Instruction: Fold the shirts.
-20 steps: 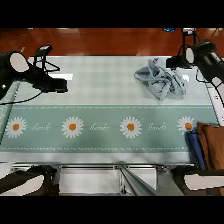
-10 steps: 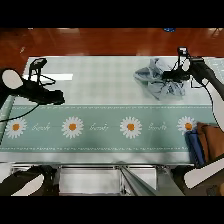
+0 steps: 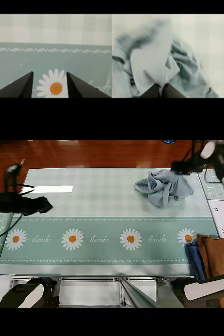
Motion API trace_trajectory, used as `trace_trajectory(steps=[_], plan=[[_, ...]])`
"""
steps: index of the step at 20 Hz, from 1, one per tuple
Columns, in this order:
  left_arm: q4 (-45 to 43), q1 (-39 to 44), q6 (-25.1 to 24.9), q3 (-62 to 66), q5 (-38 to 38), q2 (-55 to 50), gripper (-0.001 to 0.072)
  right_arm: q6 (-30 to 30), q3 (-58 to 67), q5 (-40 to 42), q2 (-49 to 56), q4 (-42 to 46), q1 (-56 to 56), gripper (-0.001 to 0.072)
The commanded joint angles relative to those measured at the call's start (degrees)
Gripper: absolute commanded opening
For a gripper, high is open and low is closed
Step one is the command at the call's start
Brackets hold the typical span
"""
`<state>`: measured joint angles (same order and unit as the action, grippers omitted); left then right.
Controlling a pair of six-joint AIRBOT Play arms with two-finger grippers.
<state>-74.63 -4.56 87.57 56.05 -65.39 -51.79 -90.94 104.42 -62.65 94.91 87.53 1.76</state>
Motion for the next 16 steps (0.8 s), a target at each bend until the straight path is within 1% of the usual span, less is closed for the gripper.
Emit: trace_trajectory(steps=[1,4,7,8,9,10,12,14,16], plan=[[2.40,-4.83,-0.96,0.07,-0.24,10.73,0.0506,3.13,8.00,0.24,-9.70,-3.65,-1.55,0.0025],[3.15,-4.81,-0.02,-1.22,-0.20,18.95,0.0506,4.24,12.87,1.70,-16.90,-3.61,-4.33,0.0025],[3.13,-4.81,1.22,-4.00,-0.24,24.63,0.0506,5.92,13.46,3.80,-23.08,-3.56,-9.07,0.0025],[3.15,-4.81,1.70,-4.72,-0.24,25.66,0.0506,6.38,13.46,3.93,-24.61,-3.54,-11.13,0.0025],[3.19,-4.81,3.26,-5.51,-0.24,26.27,0.0507,6.64,13.46,3.65,-26.03,-3.74,-13.99,0.0025],[4.48,-4.81,3.78,-6.45,-0.24,26.58,0.0506,7.76,13.46,3.08,-27.02,-3.52,-17.33,0.0025],[8.26,-4.70,3.76,-9.01,-0.22,26.51,0.0506,7.76,13.42,1.03,-27.69,-3.48,-24.30,0.0025],[10.91,-4.70,3.63,-11.63,-0.17,26.43,0.0506,6.32,11.23,-2.01,-27.58,-3.67,-31.34,0.0025],[11.69,-4.70,3.50,-13.70,-0.20,26.45,0.0506,4.04,5.84,-4.22,-27.08,-4.79,-37.00,0.0025]])
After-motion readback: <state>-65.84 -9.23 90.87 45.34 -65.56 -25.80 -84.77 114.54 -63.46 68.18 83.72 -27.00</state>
